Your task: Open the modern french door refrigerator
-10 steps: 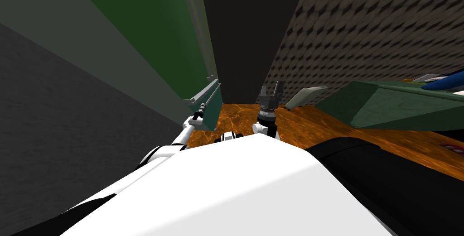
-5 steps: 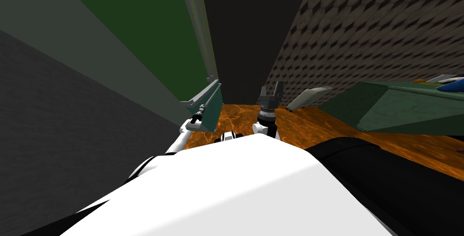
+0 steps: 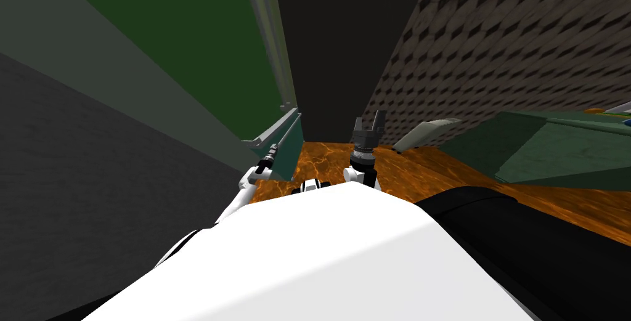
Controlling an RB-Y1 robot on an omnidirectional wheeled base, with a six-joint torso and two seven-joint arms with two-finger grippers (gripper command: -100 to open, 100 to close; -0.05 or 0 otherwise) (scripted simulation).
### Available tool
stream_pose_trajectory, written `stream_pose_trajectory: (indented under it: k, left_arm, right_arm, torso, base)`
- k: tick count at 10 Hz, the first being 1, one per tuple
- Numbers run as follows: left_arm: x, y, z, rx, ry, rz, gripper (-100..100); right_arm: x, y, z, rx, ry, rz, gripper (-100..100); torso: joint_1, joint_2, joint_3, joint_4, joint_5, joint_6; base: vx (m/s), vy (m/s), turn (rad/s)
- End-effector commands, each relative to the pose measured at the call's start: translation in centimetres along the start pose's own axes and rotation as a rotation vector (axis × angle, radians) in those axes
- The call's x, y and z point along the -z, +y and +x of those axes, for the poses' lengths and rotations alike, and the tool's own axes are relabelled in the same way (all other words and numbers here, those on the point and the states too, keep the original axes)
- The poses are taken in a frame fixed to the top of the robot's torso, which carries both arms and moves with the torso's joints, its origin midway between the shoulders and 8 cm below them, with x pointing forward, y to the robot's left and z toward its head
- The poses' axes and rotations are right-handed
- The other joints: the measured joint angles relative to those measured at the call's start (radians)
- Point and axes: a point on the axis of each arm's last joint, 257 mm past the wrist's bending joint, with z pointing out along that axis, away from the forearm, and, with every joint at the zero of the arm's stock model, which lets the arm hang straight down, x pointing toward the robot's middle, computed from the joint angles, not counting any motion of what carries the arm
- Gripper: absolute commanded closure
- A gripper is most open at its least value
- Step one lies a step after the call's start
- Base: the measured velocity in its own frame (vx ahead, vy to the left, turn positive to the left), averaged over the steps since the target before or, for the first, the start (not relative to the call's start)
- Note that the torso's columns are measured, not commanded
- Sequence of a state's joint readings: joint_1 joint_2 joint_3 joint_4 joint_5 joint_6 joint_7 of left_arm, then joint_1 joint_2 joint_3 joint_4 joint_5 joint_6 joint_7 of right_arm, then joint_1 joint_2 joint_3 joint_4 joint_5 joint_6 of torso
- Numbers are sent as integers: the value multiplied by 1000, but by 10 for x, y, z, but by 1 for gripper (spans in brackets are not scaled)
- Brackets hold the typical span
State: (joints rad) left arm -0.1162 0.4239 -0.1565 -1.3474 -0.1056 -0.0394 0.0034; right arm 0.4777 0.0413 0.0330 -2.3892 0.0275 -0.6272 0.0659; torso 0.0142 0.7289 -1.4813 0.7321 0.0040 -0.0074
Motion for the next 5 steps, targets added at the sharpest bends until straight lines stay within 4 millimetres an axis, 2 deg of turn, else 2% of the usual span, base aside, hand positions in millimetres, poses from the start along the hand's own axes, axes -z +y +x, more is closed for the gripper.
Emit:
stream_pose_trajectory:
  k: [1,3,4,5]
  left_arm:
    - [21,9,-2,-12,5,-23,100]
    - [33,1,3,-5,9,-3,100]
    - [43,6,3,-16,19,-20,100]
    - [49,0,6,-12,21,-8,100]
  right_arm:
    - [0,0,0,0,0,0,0]
    - [0,0,0,0,0,0,0]
    - [0,0,0,0,0,0,0]
    - [0,0,0,0,0,0,0]
  torso:
    - [-3,-2,-1,1,-1,-1]
    - [-2,1,0,1,-1,1]
    - [-3,5,3,2,-1,1]
    - [-5,5,3,2,-2,-1]
  base:
    - [99,-34,45]
    - [42,2,5]
    - [76,-11,46]
    - [98,-25,60]
